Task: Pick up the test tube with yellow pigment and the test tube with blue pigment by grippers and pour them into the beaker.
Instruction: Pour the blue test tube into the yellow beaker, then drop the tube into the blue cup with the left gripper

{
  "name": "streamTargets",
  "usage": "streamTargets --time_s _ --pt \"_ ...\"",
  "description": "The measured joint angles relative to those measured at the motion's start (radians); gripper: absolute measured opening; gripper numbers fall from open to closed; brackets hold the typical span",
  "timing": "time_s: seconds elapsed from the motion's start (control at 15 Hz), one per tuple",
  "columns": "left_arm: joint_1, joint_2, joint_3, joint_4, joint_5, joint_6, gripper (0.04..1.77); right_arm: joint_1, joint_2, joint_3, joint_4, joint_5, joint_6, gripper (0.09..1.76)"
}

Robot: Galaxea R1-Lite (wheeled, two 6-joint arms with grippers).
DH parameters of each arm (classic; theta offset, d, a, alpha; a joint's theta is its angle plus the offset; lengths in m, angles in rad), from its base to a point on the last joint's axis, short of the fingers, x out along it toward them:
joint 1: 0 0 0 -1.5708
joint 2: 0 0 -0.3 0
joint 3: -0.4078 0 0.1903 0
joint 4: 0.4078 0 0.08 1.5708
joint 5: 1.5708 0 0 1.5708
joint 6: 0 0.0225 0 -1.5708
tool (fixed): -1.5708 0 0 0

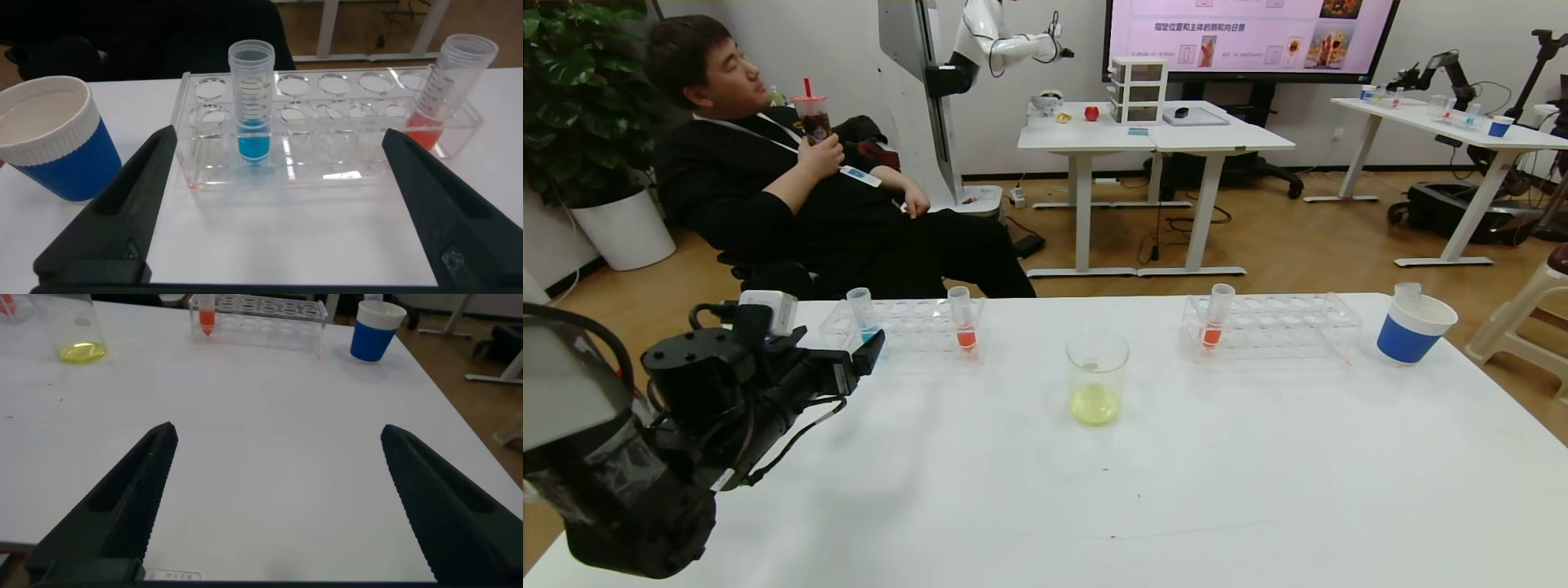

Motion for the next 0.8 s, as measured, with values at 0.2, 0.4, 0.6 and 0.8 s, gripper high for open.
streamTargets --time_s 0.2,0.4,0.6,0.8 --pt "0.000 0.067 -0.116 0.001 0.059 -0.003 1.75 0.000 0.000 0.000 0.000 0.000 0.000 1.74" --pt "-0.006 0.154 -0.228 0.003 0.072 -0.004 1.75 0.000 0.000 0.000 0.000 0.000 0.000 1.74" --pt "-0.013 0.206 -0.301 0.004 0.078 -0.005 1.75 0.000 0.000 0.000 0.000 0.000 0.000 1.74" --pt "-0.015 0.232 -0.326 0.005 0.080 -0.004 1.75 0.000 0.000 0.000 0.000 0.000 0.000 1.74"
